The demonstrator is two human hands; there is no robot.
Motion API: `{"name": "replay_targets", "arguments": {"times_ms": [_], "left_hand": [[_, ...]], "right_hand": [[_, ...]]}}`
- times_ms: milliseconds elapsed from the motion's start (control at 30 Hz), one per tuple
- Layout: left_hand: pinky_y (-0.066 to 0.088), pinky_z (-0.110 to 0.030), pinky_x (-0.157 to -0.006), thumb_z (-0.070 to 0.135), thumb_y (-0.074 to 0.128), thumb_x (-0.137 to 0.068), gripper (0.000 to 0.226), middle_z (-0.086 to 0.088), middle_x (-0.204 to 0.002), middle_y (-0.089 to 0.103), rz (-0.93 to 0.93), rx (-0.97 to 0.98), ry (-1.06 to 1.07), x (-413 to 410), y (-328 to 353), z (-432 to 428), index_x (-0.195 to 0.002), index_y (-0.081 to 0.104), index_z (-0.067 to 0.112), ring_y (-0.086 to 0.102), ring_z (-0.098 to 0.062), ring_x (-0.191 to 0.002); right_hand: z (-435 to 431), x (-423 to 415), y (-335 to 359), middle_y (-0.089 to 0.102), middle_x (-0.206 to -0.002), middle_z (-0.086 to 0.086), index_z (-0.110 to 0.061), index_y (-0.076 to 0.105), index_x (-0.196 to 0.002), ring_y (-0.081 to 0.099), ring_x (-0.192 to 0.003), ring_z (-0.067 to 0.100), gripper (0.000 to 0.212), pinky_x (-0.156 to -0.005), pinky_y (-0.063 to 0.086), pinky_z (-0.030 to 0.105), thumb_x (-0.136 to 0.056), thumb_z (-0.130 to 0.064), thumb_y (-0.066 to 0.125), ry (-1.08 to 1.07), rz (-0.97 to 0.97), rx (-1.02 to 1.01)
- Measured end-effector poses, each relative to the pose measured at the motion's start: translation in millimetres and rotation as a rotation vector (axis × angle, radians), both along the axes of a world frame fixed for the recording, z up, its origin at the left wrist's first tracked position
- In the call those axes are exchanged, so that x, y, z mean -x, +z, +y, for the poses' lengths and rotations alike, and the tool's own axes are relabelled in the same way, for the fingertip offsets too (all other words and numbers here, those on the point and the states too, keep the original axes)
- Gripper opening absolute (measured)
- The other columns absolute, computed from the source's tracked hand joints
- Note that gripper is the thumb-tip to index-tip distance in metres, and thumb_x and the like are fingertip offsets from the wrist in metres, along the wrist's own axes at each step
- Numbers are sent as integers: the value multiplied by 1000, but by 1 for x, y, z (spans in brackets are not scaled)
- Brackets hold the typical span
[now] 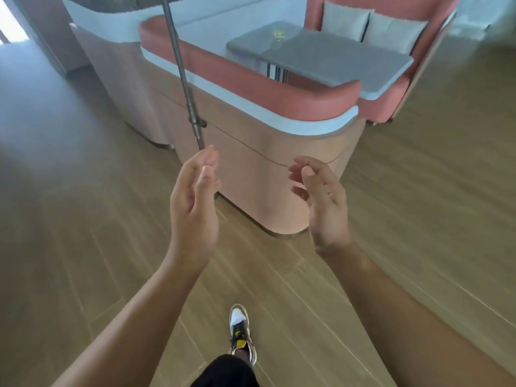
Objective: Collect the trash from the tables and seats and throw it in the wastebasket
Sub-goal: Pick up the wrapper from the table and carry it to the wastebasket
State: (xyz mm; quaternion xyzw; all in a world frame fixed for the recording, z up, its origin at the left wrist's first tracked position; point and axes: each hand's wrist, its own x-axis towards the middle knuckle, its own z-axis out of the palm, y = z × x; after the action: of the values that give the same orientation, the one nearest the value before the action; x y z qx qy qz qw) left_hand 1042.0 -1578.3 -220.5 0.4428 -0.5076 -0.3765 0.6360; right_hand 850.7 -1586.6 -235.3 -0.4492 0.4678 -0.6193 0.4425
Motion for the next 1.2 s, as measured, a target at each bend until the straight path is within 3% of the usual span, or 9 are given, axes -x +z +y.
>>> {"name": "replay_targets", "arguments": {"times_ms": [167,367,433,600,767,900,1000,1100,1200], "left_hand": [[53,-27,-107,48,48,-102,43,14,-141,66,2,11,-180,61,-4,-71,-137,61,28,60,-6,-135],[49,-57,-113,47,47,-102,30,17,-136,69,-18,32,-320,134,-1,-167,-126,65,42,62,-8,-133],[48,-58,-113,50,48,-103,29,16,-138,68,-37,42,-359,154,1,-197,-125,65,46,61,-9,-134],[52,-53,-110,50,47,-101,33,16,-134,69,-61,16,-450,207,0,-257,-127,66,42,62,-7,-131],[51,-52,-111,42,45,-103,33,15,-135,68,-52,8,-528,277,-6,-298,-128,65,38,61,-13,-134],[58,-35,-101,29,44,-107,36,24,-131,68,-62,-1,-578,349,-14,-327,-135,64,17,62,-10,-132],[55,-21,-96,30,43,-107,32,22,-128,70,-62,-19,-587,408,-16,-349,-132,63,27,63,-4,-129],[57,-32,-103,28,43,-106,31,12,-132,69,-44,-21,-545,474,-16,-372,-128,64,29,63,-8,-130],[57,-40,-104,27,42,-106,35,14,-132,69,-67,-50,-525,533,-17,-392,-130,65,16,63,-11,-132]], "right_hand": [[-39,62,5,73,-119,1,-24,71,-121,66,-119,24,38,-104,53,41,-92,-47,60,-166,27,15],[-101,126,16,74,-110,-5,-24,73,-118,65,-109,15,44,-97,50,35,-87,-52,59,-338,36,40],[-122,143,18,74,-111,-4,-25,73,-117,65,-108,16,41,-97,50,36,-88,-50,60,-383,30,59],[-161,187,19,77,-103,-12,-21,71,-117,70,-99,4,24,-85,53,19,-101,-29,55,-455,-5,81],[-188,249,12,75,-110,-5,-30,74,-116,67,-111,19,35,-99,53,37,-90,-50,59,-565,8,51],[-212,316,5,74,-110,-4,-29,73,-117,67,-110,16,37,-96,53,32,-90,-49,59,-598,-7,64],[-235,376,-2,74,-110,-3,-26,72,-118,67,-111,17,39,-96,53,32,-90,-49,59,-612,-12,70],[-262,444,-5,73,-111,0,-27,72,-117,67,-110,18,39,-98,52,35,-89,-50,59,-606,-23,60],[-282,506,-4,74,-111,-1,-28,73,-117,68,-112,23,38,-100,53,38,-89,-50,60,-589,-15,29]]}}
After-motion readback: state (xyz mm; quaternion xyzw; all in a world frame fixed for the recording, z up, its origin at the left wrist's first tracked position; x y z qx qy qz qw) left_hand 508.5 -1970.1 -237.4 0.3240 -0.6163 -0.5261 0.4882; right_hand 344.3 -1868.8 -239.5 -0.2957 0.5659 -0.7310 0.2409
